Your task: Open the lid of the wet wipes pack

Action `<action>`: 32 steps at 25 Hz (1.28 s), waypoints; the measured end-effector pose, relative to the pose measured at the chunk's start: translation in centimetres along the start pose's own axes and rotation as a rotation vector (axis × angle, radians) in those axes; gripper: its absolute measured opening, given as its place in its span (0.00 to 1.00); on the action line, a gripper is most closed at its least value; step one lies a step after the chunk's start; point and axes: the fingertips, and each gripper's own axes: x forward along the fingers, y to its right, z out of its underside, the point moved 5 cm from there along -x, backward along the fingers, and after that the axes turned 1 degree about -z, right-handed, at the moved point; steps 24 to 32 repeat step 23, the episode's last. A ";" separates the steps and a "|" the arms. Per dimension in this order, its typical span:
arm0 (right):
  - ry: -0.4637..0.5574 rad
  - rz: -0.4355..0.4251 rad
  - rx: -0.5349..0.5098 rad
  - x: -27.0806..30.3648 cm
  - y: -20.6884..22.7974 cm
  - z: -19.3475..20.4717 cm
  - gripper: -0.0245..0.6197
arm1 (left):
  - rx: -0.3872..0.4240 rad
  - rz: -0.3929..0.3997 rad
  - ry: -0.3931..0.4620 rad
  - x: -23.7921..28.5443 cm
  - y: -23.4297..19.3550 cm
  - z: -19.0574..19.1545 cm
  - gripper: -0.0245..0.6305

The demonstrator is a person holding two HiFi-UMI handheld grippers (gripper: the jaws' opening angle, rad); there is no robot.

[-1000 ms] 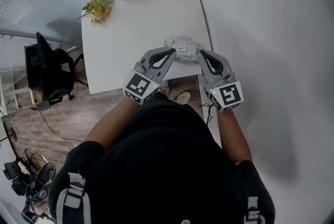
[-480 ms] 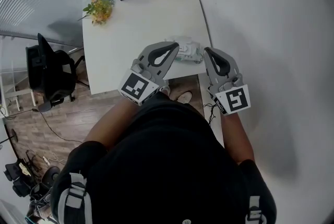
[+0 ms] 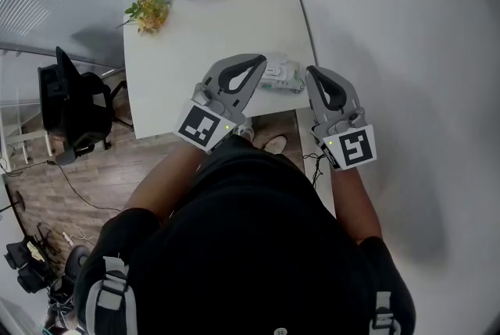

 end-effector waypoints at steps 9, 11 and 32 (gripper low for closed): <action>-0.009 -0.005 0.000 0.3 0.1 0.2 0.05 | 0.020 0.005 -0.020 0.2 -0.1 0.5 0.05; -0.008 -0.006 -0.002 0.2 0.2 0.4 0.05 | 0.048 0.010 -0.025 0.4 0.2 0.6 0.05; 0.005 -0.013 -0.002 0.1 0.6 0.2 0.05 | 0.026 0.001 -0.023 0.8 0.7 0.5 0.05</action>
